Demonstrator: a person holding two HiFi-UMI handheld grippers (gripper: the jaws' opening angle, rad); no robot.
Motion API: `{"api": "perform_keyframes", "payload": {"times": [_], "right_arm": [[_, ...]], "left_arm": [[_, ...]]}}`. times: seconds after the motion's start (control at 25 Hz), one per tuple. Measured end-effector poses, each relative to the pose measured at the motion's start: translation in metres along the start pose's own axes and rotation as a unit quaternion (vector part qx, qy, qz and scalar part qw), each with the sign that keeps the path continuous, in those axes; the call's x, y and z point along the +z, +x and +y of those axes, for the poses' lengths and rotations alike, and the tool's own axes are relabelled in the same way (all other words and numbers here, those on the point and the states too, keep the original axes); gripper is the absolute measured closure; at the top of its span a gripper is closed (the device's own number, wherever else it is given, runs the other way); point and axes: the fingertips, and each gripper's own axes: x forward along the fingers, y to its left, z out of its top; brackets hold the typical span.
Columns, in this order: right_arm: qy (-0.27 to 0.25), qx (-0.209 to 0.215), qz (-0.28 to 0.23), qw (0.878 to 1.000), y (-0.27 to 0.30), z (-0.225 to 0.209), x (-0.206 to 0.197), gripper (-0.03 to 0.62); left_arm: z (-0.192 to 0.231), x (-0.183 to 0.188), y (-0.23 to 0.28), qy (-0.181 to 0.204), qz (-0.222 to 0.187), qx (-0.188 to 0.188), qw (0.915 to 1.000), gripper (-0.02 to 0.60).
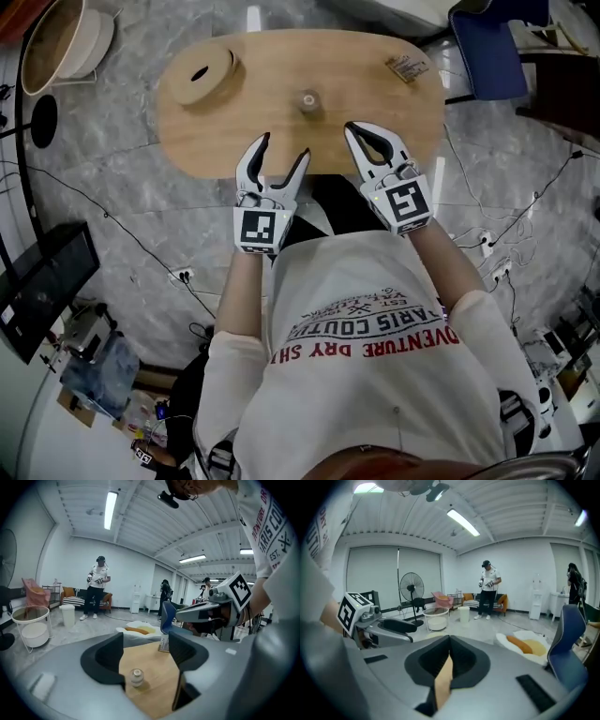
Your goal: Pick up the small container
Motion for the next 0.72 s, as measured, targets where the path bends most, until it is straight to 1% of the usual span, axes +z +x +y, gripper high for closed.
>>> {"api": "perform_keyframes", "payload": {"times": [0.08, 0.16, 0.36, 0.44, 0.52, 0.6, 0.72], "right_arm": [[0.010, 0.006, 0.008, 1.000, 0.017, -0.011, -0.015, 0.588], [0.016, 0.012, 0.014, 1.000, 0.033, -0.020, -0.032, 0.588], [0.022, 0.031, 0.038, 0.999, 0.067, -0.033, -0.086, 0.588], [0.026, 0.031, 0.047, 0.998, 0.080, -0.040, -0.106, 0.588], [0.022, 0.030, 0.048, 0.998, 0.090, -0.046, -0.123, 0.588], [0.011, 0.036, 0.041, 0.998, 0.098, -0.049, -0.137, 0.588], [0.015, 0.033, 0.036, 0.999, 0.107, -0.056, -0.154, 0.588]], "left_arm": [[0.014, -0.019, 0.018, 0.001, 0.015, 0.016, 0.9998, 0.291], [0.025, -0.044, 0.037, 0.002, 0.040, 0.027, 0.9988, 0.291], [0.032, -0.119, 0.080, 0.018, 0.077, 0.027, 0.9965, 0.274], [0.033, -0.146, 0.098, 0.034, 0.078, 0.033, 0.9958, 0.271], [0.034, -0.170, 0.113, 0.040, 0.082, 0.037, 0.9951, 0.250], [0.036, -0.191, 0.127, 0.027, 0.087, 0.040, 0.9950, 0.235], [0.039, -0.214, 0.147, 0.016, 0.088, 0.040, 0.9952, 0.216]]}}
